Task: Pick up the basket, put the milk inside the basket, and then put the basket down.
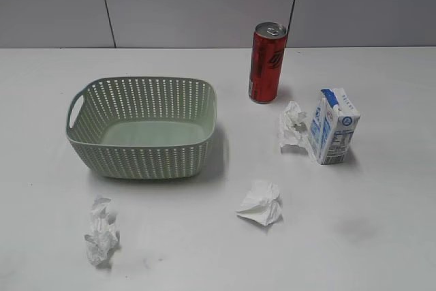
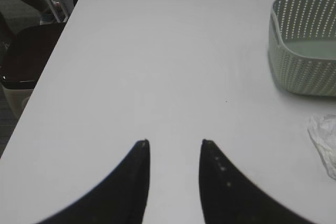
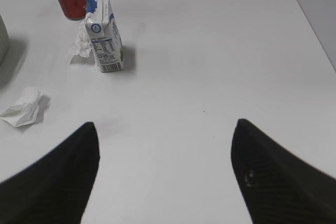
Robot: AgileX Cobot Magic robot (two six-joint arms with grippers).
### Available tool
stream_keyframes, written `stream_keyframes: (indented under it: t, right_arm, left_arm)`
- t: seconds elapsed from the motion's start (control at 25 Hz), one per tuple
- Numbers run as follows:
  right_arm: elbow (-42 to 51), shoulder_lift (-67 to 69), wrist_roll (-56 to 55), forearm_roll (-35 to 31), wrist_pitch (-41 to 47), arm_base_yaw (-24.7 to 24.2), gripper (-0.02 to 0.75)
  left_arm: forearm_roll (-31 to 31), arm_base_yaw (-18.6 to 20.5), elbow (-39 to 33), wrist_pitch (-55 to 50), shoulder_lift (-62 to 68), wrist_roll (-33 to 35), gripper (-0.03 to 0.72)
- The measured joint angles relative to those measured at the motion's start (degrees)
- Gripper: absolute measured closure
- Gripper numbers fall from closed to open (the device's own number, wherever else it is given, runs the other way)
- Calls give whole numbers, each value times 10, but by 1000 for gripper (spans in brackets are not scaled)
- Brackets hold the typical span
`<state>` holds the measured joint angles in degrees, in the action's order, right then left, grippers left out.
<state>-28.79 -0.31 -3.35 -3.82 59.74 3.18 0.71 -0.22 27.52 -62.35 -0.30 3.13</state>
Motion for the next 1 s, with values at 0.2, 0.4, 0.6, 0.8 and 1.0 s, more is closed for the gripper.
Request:
stream_keyframes:
  t: [0.2,0.4,0.6,0.8,1.0]
  right_arm:
    - [0,0,0,0,0,0,149]
    - [0,0,1,0,0,0,148]
    - [0,0,0,0,0,0,148]
    - [0,0,0,0,0,0,149]
    - [0,0,0,0,0,0,149]
  left_arm:
    - [0,0,0,0,0,0,457]
    - [0,0,0,0,0,0,457]
    - [0,0,0,0,0,0,457]
    - [0,0,0,0,0,0,457]
    - [0,0,0,0,0,0,457]
